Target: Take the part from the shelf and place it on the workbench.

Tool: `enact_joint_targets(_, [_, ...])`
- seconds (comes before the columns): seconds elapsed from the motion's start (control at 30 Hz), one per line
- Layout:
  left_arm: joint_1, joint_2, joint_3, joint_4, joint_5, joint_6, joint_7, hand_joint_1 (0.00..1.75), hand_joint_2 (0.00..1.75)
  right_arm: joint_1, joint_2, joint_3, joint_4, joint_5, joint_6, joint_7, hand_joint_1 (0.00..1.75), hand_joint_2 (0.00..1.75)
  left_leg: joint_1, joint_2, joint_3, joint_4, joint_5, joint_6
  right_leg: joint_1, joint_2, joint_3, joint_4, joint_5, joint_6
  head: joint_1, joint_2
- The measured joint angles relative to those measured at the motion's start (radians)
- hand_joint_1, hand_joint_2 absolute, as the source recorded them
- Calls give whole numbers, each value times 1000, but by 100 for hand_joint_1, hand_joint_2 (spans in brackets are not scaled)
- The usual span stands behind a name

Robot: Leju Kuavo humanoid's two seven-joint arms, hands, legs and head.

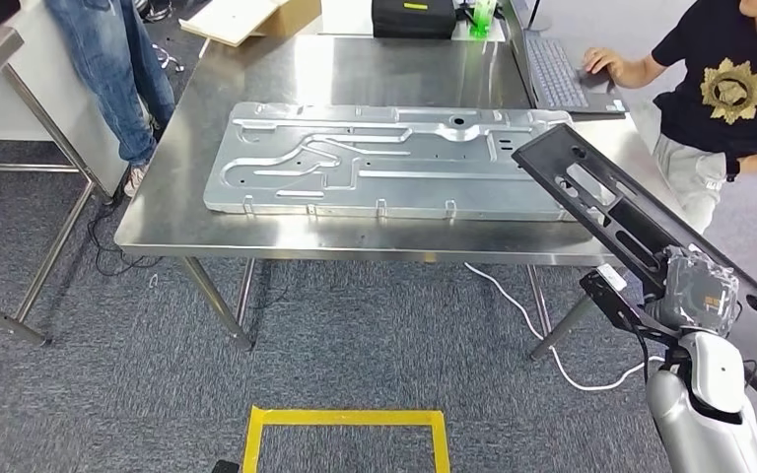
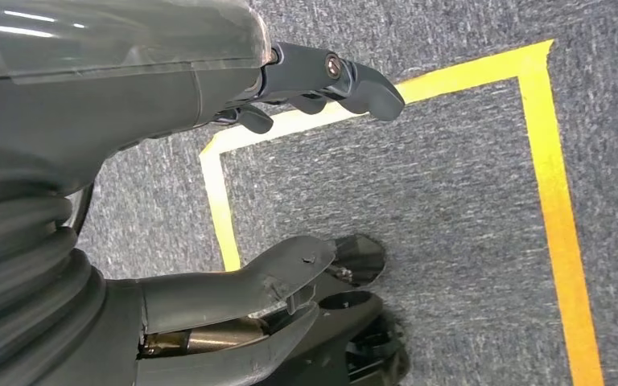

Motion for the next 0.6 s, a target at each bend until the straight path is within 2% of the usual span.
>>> enact_joint_targets(0.07, [-1,0,0,0,-1,-3,0,0,175,-12,-4,-3,30,2,-8,0,175,175,0,1,0,-3,2,4,-4,-1,-54,114,-60,10,0,0])
enact_joint_targets(0.1, [-1,0,0,0,-2,-4,0,0,175,-15,-5,-4,42,5,-9,0,175,175,0,1,-1,-3,2,4,-7,-1,-81,169,-79,14,0,0])
enact_joint_targets(0.13, [0,0,0,0,-3,-5,1,0,175,-15,-5,-4,52,11,-10,2,175,175,1,1,-1,-2,2,3,-11,-1,-95,197,-82,18,0,0])
enact_joint_targets(0.17, [0,0,0,0,-4,-6,2,0,175,-15,-5,-5,59,18,-10,4,175,175,2,1,-1,0,1,2,-15,-2,-93,189,-65,23,0,0])
enact_joint_targets(0.2, [1,-1,0,0,-5,-6,2,0,175,-14,-5,-5,64,25,-10,6,175,175,4,1,-1,2,-1,-1,-20,-4,-72,146,-33,27,0,0])
enact_joint_targets(0.27, [0,-1,0,0,-7,-9,3,0,175,-16,-5,-7,70,35,-10,8,175,175,4,1,-2,11,-8,-12,-25,-8,-13,21,23,33,0,0])
enact_joint_targets(0.3, [0,-2,0,0,-8,-10,3,0,175,-17,-6,-7,72,37,-9,9,175,175,3,0,-3,14,-11,-18,-24,-9,6,-21,34,28,0,0])
enact_joint_targets(0.33, [-1,-2,0,0,-8,-13,3,0,175,-17,-6,-8,74,38,-9,9,175,175,1,0,-5,17,-13,-23,-22,-9,14,-41,35,22,0,0])
enact_joint_targets(0.4, [-1,-2,0,0,-9,-23,2,0,175,-16,-6,-8,75,39,-8,9,175,175,0,1,-5,17,-13,-33,-18,-5,13,-42,33,2,-1,0])
enact_joint_targets(0.47, [-2,-2,0,0,-11,-37,0,0,175,-17,-6,-8,75,41,-8,10,175,175,3,1,-12,37,-30,-42,-18,-5,14,-44,34,-14,-1,0])
enact_joint_targets(0.53, [-2,-2,0,0,-11,-44,-1,0,175,-18,-6,-8,75,42,-8,11,175,175,5,0,-53,125,-81,-48,-16,-6,16,-46,35,-28,-1,0])
enact_joint_targets(0.6, [-1,-2,0,0,-12,-46,-1,0,175,-17,-5,-8,75,43,-7,11,175,175,5,0,-117,255,-135,-47,-9,-6,16,-46,34,-36,-1,0])
